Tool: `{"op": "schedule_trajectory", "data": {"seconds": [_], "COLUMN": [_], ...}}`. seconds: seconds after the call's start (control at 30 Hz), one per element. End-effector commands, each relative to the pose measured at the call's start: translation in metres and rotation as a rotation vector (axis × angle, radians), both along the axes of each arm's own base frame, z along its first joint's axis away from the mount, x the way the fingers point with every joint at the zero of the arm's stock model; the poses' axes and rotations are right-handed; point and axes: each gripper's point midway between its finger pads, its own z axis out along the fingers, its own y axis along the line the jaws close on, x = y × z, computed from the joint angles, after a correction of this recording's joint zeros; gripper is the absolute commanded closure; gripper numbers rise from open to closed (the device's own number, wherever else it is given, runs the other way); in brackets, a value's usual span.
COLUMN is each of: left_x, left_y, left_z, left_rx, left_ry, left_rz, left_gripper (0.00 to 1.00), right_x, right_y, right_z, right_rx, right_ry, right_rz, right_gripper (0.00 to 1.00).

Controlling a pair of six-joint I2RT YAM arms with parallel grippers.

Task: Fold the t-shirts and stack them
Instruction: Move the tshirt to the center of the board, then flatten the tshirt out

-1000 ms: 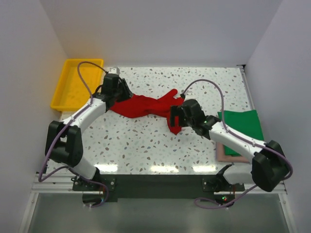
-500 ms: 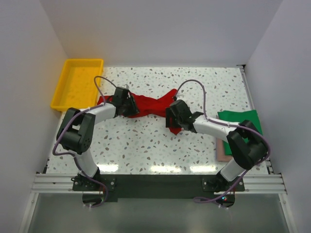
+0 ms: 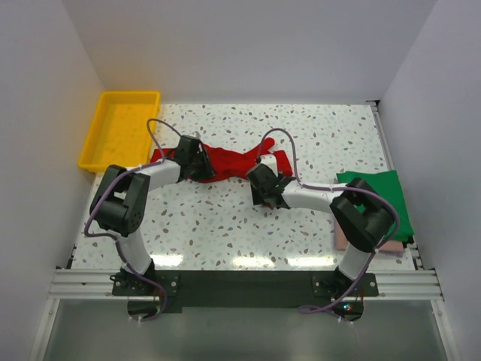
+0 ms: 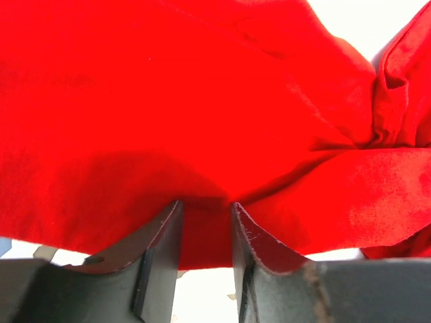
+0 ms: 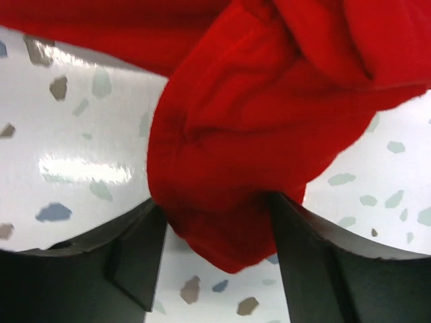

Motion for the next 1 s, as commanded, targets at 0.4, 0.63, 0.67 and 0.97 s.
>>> {"op": "schedule_trajectory", "data": {"seconds": [0.4,0.63,0.67,0.97], "left_x": [0.010,0.002,0.001,-0.015], "left_y": [0.007,0.015,0.016,0.028], "left_z": [0.025,0.090,0.094,0.088], "left_rx": [0.033,0.005,0.004,0.031], "left_ry": [-0.061,-0.188,-0.196,-0.180], "left_rz": [0.040,0.059,0.061,0.090], "left_gripper": [1.00,1.00,1.00,0.62], "right_x": [0.031,0.029,0.026,0.028], "right_y": [-0.054,-0.094,-0.100,-0.144], "right_z": [0.093,0.181,0.188,0.217], "right_rx": [0.045,0.239,0.235,0.220], "right_ry": [-0.139,-0.256,-0.262,-0.319], "right_rz": [-0.176,-0.222,-0.226,-0.330], "right_gripper": [0.93,0.94,0.94,0.94]}}
